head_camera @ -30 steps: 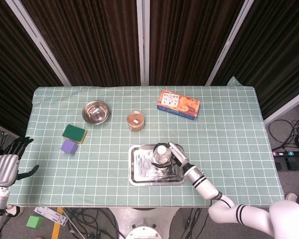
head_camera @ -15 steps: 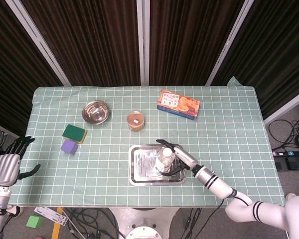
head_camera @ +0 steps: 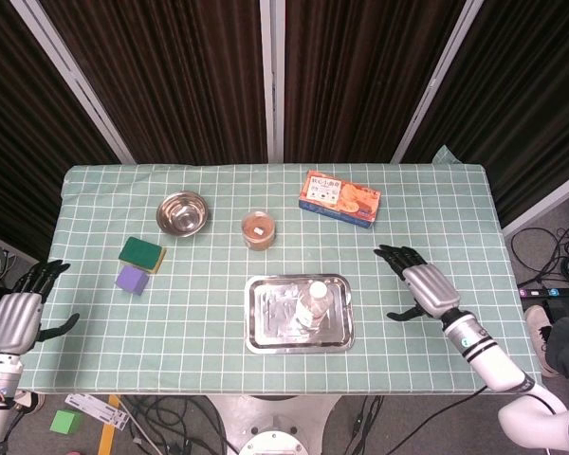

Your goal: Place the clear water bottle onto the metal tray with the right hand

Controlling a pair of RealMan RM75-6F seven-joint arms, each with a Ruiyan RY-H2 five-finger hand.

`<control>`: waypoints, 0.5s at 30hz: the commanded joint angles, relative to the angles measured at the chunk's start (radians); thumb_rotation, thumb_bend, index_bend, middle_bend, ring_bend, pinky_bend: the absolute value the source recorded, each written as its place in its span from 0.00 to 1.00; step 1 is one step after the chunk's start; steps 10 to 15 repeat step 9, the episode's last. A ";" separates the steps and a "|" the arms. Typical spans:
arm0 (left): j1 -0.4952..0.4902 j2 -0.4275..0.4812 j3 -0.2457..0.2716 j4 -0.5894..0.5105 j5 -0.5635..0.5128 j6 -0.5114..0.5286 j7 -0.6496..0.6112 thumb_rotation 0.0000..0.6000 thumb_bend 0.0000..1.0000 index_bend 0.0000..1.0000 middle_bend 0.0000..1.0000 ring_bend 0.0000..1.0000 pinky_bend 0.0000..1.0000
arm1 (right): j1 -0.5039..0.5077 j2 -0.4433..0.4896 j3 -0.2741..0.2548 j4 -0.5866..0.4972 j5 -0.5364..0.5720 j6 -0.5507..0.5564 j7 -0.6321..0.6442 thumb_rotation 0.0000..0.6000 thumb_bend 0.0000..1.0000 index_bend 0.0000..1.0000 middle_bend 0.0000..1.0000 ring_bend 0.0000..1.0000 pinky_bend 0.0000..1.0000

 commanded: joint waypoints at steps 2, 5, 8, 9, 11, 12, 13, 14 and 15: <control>-0.004 -0.004 -0.002 0.003 -0.001 -0.004 0.001 0.93 0.26 0.19 0.21 0.11 0.19 | -0.161 -0.037 0.014 -0.013 0.193 0.281 -0.497 1.00 0.00 0.00 0.00 0.00 0.00; -0.005 -0.008 -0.003 0.008 -0.003 -0.008 0.001 0.94 0.26 0.18 0.21 0.11 0.19 | -0.178 -0.050 0.019 0.012 0.182 0.305 -0.506 1.00 0.00 0.00 0.00 0.00 0.00; -0.005 -0.014 -0.001 0.013 -0.005 -0.011 0.000 0.94 0.26 0.18 0.21 0.11 0.19 | -0.196 -0.057 0.023 0.026 0.169 0.324 -0.512 1.00 0.00 0.00 0.00 0.00 0.00; -0.005 -0.016 0.000 0.015 -0.005 -0.012 0.000 0.94 0.26 0.18 0.21 0.11 0.19 | -0.201 -0.058 0.025 0.028 0.166 0.327 -0.511 1.00 0.00 0.00 0.00 0.00 0.00; -0.005 -0.016 0.000 0.015 -0.005 -0.012 0.000 0.94 0.26 0.18 0.21 0.11 0.19 | -0.201 -0.058 0.025 0.028 0.166 0.327 -0.511 1.00 0.00 0.00 0.00 0.00 0.00; -0.005 -0.016 0.000 0.015 -0.005 -0.012 0.000 0.94 0.26 0.18 0.21 0.11 0.19 | -0.201 -0.058 0.025 0.028 0.166 0.327 -0.511 1.00 0.00 0.00 0.00 0.00 0.00; -0.005 -0.016 0.000 0.015 -0.005 -0.012 0.000 0.94 0.26 0.18 0.21 0.11 0.19 | -0.201 -0.058 0.025 0.028 0.166 0.327 -0.511 1.00 0.00 0.00 0.00 0.00 0.00; -0.005 -0.016 0.000 0.015 -0.005 -0.012 0.000 0.94 0.26 0.18 0.21 0.11 0.19 | -0.201 -0.058 0.025 0.028 0.166 0.327 -0.511 1.00 0.00 0.00 0.00 0.00 0.00; -0.005 -0.016 0.000 0.015 -0.005 -0.012 0.000 0.94 0.26 0.18 0.21 0.11 0.19 | -0.201 -0.058 0.025 0.028 0.166 0.327 -0.511 1.00 0.00 0.00 0.00 0.00 0.00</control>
